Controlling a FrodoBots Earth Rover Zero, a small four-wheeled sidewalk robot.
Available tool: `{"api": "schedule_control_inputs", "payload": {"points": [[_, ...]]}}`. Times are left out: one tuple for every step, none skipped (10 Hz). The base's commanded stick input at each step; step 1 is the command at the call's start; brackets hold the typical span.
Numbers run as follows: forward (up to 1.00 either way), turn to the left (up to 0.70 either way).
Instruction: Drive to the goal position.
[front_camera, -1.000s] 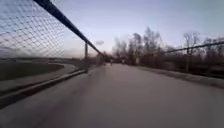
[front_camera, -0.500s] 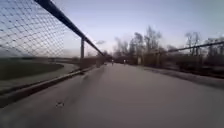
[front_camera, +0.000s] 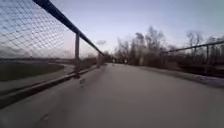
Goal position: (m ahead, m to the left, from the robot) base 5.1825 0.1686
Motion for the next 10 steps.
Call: {"api": "schedule_control_inputs", "payload": {"points": [[1.0,0.0],[1.0,0.0],[1.0,0.0],[1.0,0.0],[1.0,0.0],[1.0,0.0],[1.0,0.0],[1.0,0.0],[1.0,-0.02],[1.0,-0.19]]}}
